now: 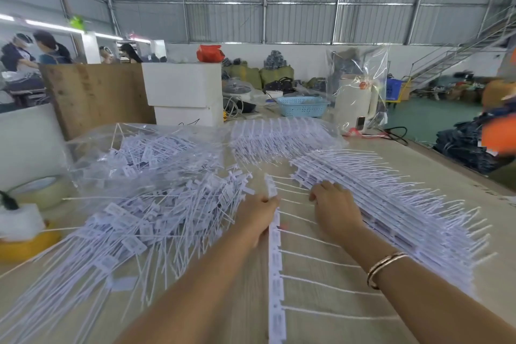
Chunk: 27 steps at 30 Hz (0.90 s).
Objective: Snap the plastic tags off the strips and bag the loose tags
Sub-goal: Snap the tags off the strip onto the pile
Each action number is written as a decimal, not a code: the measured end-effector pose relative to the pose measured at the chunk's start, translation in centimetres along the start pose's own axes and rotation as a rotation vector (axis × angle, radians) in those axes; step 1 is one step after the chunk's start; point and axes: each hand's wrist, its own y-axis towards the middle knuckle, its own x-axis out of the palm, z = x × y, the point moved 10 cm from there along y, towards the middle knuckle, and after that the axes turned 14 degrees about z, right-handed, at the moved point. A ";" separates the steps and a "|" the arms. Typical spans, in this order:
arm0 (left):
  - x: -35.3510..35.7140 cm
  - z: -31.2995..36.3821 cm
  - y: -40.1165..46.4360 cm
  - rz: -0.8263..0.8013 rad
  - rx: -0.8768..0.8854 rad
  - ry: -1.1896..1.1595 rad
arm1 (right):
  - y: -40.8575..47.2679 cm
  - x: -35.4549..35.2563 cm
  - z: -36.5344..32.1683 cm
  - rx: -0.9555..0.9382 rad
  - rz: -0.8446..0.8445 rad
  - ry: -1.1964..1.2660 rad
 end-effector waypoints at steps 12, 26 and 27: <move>-4.7 4.1 1.6 -0.086 -0.065 -0.213 | 0.0 3.1 2.9 0.024 -0.229 -0.186; -4.8 8.6 0.7 -0.498 0.344 0.595 | -1.0 1.6 -2.7 0.824 -0.372 1.883; -4.6 8.0 0.8 -0.457 0.412 0.701 | -1.3 1.7 -3.2 0.818 -0.424 1.933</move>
